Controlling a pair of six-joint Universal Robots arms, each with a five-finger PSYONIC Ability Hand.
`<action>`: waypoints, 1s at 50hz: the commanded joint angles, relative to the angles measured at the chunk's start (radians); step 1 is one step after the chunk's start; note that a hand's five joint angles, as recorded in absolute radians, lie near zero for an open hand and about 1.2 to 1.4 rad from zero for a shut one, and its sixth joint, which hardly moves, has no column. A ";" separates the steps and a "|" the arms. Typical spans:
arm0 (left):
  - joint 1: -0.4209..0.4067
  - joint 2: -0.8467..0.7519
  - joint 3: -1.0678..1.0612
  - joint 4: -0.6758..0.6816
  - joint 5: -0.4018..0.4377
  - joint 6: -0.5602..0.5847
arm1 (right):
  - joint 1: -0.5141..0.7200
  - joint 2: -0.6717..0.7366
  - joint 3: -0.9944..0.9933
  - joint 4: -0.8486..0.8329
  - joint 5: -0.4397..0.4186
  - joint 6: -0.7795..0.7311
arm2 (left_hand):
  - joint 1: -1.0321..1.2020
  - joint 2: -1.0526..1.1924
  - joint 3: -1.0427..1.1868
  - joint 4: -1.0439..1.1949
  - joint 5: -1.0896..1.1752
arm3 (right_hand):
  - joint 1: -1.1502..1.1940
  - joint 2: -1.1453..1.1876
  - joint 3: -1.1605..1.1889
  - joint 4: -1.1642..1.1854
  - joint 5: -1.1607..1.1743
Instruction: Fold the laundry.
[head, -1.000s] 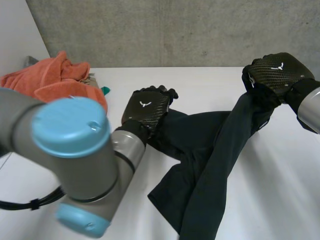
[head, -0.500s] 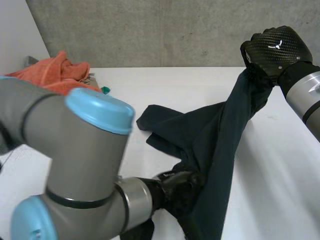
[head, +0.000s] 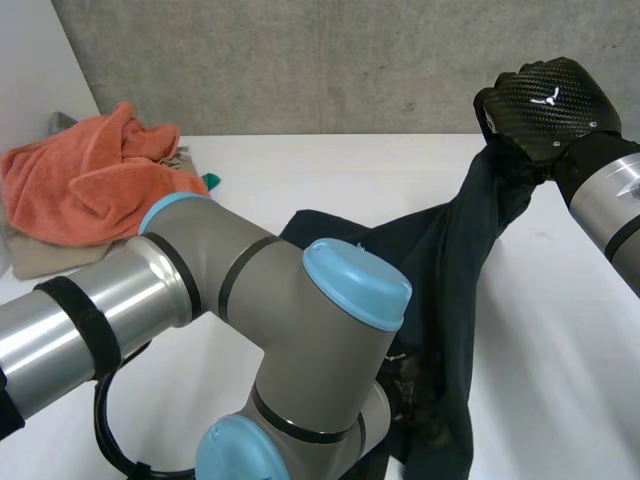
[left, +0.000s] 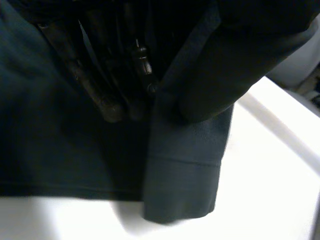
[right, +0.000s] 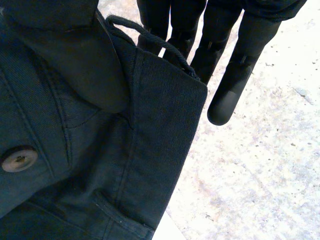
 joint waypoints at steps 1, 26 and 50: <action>0.066 0.134 -0.032 -0.042 -0.157 0.103 | -0.013 -0.001 -0.007 0.006 -0.012 0.005 | 0.237 0.207 0.219 0.207 0.230 | 0.281 0.222 0.219 0.200 0.265; 0.545 0.228 0.035 0.165 -0.252 1.012 | 0.052 0.311 -0.177 0.324 -0.127 -0.229 | 0.237 0.207 0.219 0.207 0.230 | 0.281 0.222 0.219 0.200 0.265; 0.572 0.321 0.303 0.820 -0.171 1.064 | 0.092 0.505 -0.716 -0.505 -0.033 0.134 | 0.237 0.207 0.219 0.207 0.230 | 0.281 0.222 0.219 0.200 0.265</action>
